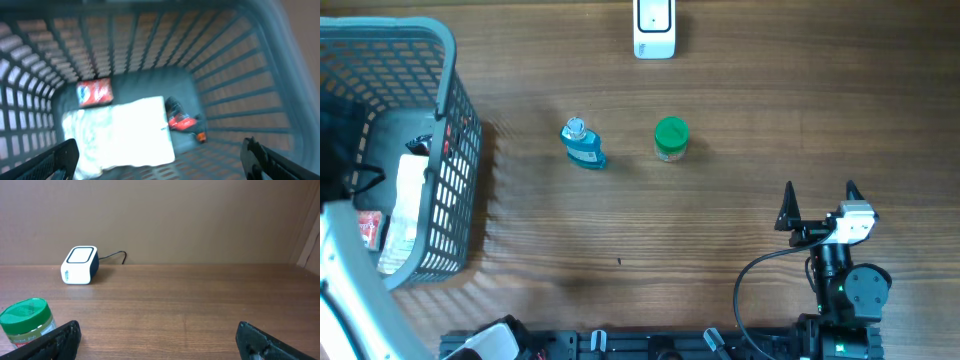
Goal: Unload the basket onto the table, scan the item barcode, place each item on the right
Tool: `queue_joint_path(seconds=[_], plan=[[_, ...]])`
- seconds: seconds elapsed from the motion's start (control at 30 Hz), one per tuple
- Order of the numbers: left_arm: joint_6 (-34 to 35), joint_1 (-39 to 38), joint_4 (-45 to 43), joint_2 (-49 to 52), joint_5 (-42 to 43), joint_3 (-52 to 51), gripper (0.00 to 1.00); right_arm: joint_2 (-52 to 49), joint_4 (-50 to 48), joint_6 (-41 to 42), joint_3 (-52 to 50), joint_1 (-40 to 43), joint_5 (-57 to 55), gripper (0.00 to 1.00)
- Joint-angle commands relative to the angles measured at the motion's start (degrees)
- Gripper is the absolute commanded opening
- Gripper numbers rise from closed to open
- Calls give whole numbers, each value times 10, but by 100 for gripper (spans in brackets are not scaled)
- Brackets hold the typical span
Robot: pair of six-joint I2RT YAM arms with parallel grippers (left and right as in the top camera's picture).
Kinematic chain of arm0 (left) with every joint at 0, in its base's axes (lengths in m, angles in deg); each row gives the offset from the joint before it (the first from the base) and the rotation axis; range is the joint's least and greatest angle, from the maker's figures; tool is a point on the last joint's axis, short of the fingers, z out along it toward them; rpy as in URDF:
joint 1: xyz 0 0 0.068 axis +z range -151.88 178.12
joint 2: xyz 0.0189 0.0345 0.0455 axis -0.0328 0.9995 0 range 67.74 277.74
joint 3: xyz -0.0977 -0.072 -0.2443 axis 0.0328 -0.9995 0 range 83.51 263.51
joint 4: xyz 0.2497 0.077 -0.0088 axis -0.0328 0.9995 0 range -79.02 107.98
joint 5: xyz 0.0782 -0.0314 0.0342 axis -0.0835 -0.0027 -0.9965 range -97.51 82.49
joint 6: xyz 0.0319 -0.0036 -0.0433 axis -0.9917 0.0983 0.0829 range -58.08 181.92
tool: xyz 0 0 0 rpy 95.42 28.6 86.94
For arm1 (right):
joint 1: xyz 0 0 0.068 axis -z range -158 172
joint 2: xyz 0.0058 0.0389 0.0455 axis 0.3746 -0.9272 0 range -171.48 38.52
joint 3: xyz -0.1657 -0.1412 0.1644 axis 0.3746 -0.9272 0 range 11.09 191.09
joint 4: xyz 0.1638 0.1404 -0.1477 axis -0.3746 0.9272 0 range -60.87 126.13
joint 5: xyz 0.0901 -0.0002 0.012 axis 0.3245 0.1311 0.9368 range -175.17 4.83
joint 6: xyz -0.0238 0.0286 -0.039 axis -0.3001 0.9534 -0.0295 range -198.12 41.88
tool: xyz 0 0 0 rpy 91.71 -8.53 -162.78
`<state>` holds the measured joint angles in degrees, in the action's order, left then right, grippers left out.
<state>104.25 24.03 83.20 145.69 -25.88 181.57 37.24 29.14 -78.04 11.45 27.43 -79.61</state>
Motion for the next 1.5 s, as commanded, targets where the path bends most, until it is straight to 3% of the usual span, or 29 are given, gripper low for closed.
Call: queue_joint_path(seconds=[0.0,0.17,0.43,0.53,0.67,0.87,1.3,1.47], plan=[[53,3,-42,-3,-27,-91,100,0,-3,-5,-1,-1,7,100],[179,3,-61,-3,-121,-198,100,0,-3,-5,-1,-1,7,100],[231,3,-181,-3,-248,-348,100,0,-3,-5,-1,-1,7,100],[231,3,-238,-2,-259,-393,100,0,-3,-5,-1,-1,7,100],[196,3,-286,2,-275,-412,100,0,-3,-5,-1,-1,7,100],[35,6,-368,23,-231,-412,100,0,-3,-5,-1,-1,7,100],[-2,87,-414,83,-170,-412,100,0,-3,-5,-1,-1,7,100],[-64,87,-419,132,-170,-412,100,0,-3,-5,-1,-1,7,100]])
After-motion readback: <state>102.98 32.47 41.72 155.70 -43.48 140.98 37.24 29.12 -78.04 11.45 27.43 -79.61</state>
